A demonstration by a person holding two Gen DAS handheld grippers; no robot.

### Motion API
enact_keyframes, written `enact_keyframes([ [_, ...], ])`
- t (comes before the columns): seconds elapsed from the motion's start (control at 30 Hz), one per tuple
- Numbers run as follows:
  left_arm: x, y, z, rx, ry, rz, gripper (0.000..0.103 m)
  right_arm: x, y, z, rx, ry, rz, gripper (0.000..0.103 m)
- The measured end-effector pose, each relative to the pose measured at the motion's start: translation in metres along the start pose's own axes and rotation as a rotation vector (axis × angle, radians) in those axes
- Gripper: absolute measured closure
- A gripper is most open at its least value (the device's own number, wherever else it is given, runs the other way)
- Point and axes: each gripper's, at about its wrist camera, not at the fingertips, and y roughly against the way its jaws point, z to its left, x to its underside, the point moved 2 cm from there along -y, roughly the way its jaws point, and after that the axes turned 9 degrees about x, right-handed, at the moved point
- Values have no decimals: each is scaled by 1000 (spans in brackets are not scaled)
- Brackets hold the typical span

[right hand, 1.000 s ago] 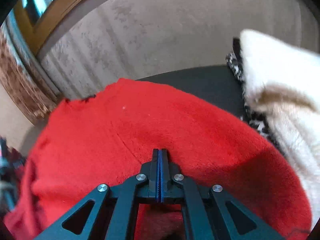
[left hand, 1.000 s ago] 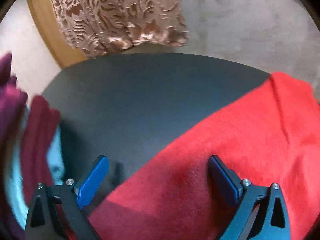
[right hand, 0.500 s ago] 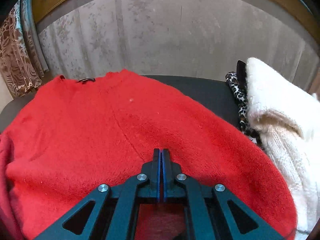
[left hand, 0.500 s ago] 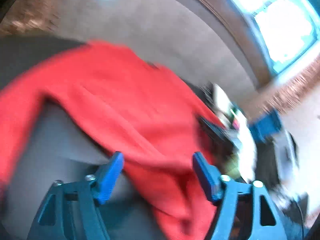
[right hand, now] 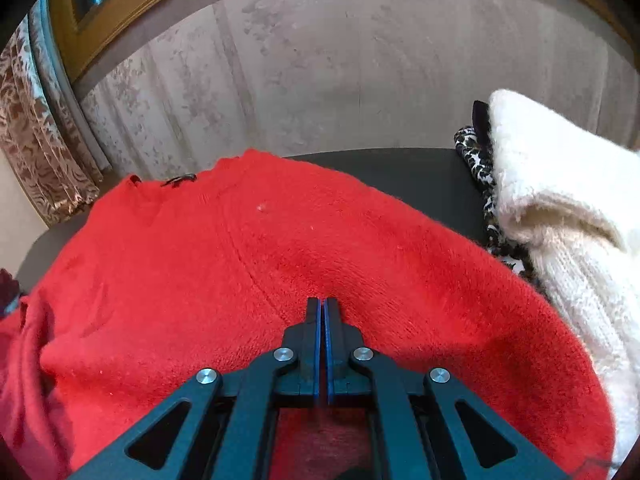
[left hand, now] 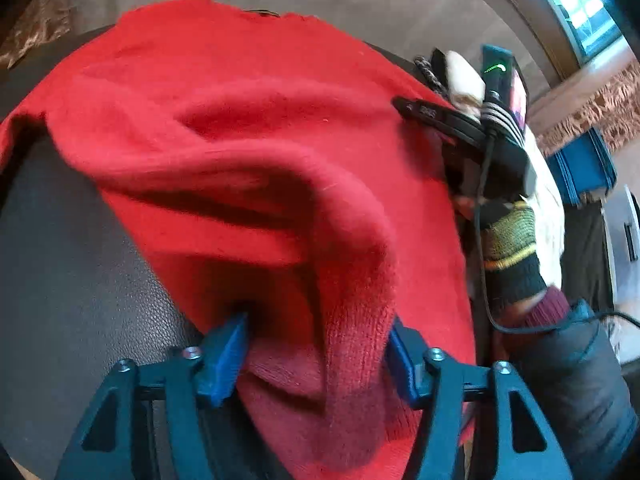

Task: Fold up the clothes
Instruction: 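Lower the sweater flat onto the bench and open both tools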

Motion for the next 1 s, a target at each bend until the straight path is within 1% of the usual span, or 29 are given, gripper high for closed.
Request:
enact_keyframes([
  [0.03,1,6,4,33,14,-6,70,0,0,0,-1,-1,0,101],
  [0.07,1,11,7,67,27,-12,89,0,0,1,-3,-2,1,101],
  [0.13,5,27,18,128,58,-33,94,0,0,2,-5,-3,1,101],
  [0.2,14,51,32,178,85,-71,95,-3,-3,1,-4,-1,2,100],
  [0.23,19,65,39,200,96,-95,95,-3,-3,1,-2,1,3,100],
  [0.27,29,85,52,199,104,-125,95,-3,-3,2,-1,3,4,100],
  [0.37,63,128,84,123,120,-176,95,-4,-4,4,16,18,7,100],
  [0.47,103,155,123,-3,169,-207,95,-6,-4,13,62,62,13,100],
  [0.5,117,162,135,-42,185,-216,95,-6,-4,19,88,107,20,100],
  [0.57,130,163,146,-54,213,-210,95,-7,-2,31,138,196,34,100],
  [0.6,137,164,151,-59,226,-208,96,-7,0,39,159,244,48,97],
  [0.63,144,164,157,-65,240,-205,95,-8,7,46,152,265,56,92],
  [0.67,151,165,162,-71,254,-202,90,-8,15,52,143,284,59,66],
  [0.7,158,166,167,-74,267,-202,84,-7,30,59,116,289,34,24],
  [0.73,160,170,167,-47,278,-227,83,-4,46,66,82,296,9,8],
  [0.77,160,175,166,-40,276,-252,81,-1,62,74,48,303,-17,0],
  [0.8,159,179,165,-33,275,-277,79,3,77,81,15,310,-40,0],
  [0.87,151,186,162,-28,269,-320,74,17,97,99,-52,330,-48,0],
  [0.97,130,184,148,-17,235,-374,65,39,113,126,-167,320,-28,0],
  [1.0,121,180,143,-16,206,-390,63,49,116,133,-192,314,-19,0],
])
